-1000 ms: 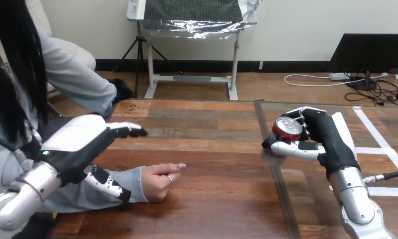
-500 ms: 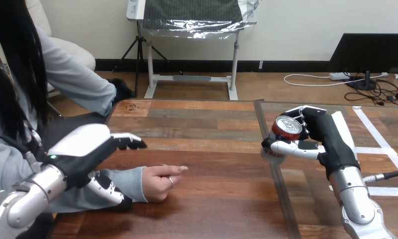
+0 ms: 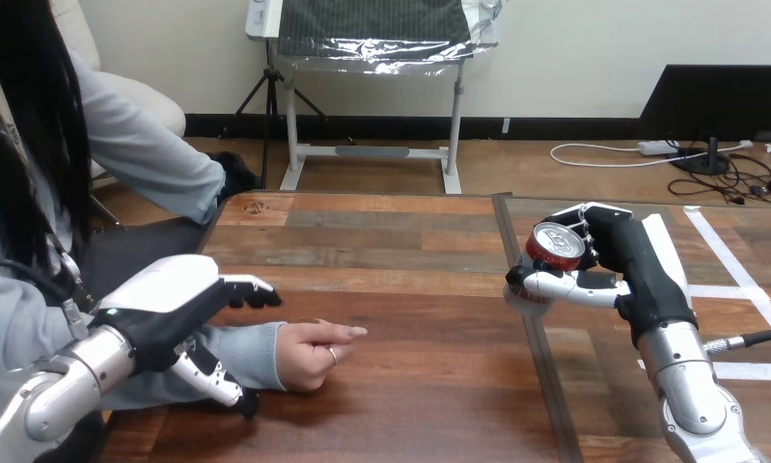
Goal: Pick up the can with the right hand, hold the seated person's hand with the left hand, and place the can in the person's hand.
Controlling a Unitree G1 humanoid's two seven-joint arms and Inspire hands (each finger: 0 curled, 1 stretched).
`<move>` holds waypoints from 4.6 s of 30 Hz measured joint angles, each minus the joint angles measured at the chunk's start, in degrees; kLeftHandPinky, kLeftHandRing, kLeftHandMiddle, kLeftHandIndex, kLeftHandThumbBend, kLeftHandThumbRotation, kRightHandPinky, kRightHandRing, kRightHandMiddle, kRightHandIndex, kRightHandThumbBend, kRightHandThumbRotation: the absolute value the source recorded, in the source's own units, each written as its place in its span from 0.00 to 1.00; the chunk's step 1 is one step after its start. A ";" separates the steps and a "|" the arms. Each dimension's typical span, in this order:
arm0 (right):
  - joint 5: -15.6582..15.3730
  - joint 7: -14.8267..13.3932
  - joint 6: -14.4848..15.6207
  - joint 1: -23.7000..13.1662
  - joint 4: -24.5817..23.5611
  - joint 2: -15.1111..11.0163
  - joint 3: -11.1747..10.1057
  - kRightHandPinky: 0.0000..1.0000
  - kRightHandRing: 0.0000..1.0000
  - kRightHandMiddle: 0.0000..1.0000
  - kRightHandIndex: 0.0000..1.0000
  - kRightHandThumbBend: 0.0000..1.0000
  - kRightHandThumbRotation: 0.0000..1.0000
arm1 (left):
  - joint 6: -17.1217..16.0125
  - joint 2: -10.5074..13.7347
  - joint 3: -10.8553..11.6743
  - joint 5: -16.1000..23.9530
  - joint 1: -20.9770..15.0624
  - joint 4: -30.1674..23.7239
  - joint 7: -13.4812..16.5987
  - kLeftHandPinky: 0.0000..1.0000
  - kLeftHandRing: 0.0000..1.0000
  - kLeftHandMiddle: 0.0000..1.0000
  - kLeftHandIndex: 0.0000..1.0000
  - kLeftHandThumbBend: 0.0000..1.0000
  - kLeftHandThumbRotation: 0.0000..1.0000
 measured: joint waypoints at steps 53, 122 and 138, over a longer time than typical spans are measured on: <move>0.33 1.61 -0.86 0.02 -3.67 -0.02 -0.02 0.40 0.43 0.49 0.52 0.77 0.00 | -3.21 -1.38 -7.34 2.10 -4.91 11.54 11.73 0.44 0.50 0.55 0.57 1.00 0.23; -1.30 3.59 -0.71 -0.18 -0.55 0.82 1.44 0.43 0.46 0.51 0.53 0.77 0.00 | -9.18 -0.86 -6.78 -2.86 -1.63 8.23 14.23 0.33 0.38 0.44 0.48 0.82 0.06; -2.09 3.45 -0.50 -0.24 -0.38 2.29 2.38 0.44 0.47 0.51 0.53 0.77 0.00 | -9.68 -0.86 -6.51 -4.89 -1.59 5.42 12.57 0.31 0.36 0.42 0.47 0.82 0.08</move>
